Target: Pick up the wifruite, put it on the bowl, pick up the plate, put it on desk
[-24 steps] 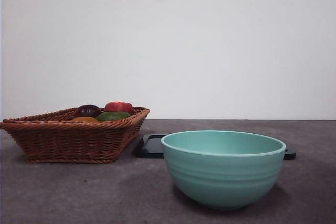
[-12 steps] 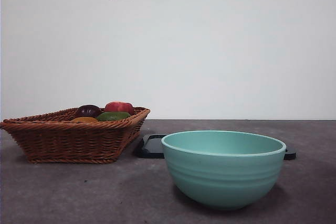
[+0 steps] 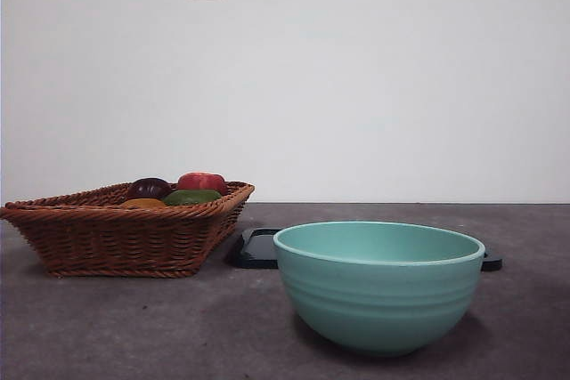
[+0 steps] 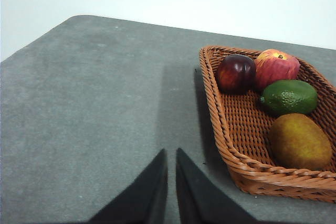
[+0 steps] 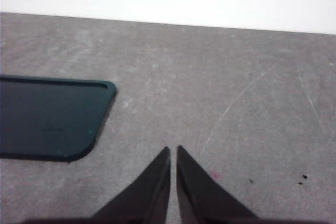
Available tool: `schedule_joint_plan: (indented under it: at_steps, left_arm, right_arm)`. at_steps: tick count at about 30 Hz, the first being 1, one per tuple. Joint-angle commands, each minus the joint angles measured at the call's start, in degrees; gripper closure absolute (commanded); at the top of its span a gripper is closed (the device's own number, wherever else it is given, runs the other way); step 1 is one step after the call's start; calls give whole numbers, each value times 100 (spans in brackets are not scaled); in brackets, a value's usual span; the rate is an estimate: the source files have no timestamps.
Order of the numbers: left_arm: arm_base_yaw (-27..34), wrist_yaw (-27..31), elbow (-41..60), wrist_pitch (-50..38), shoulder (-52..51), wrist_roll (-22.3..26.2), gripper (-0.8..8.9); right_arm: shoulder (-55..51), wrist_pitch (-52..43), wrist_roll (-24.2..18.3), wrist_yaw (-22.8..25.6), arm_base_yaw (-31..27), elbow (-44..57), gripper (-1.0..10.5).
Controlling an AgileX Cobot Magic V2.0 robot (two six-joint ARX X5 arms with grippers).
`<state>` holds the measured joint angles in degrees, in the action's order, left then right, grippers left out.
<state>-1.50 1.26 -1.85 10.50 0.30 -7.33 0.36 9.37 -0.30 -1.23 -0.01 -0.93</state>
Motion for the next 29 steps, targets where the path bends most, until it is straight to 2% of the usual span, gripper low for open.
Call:
schedule_joint_plan:
  at_steps: [1,9,29]
  left_arm:
    - [15,17,118,20,-11,61,789]
    - [15,17,118,20,-11,61,789]
    - [15,17,118,20,-11,61,789]
  right_arm:
    - [-15,-160,24,20,0,33,932]
    - [-15,-476,26,20,0,33,932]
    - [-15,-511,26,20,-2,33,932]
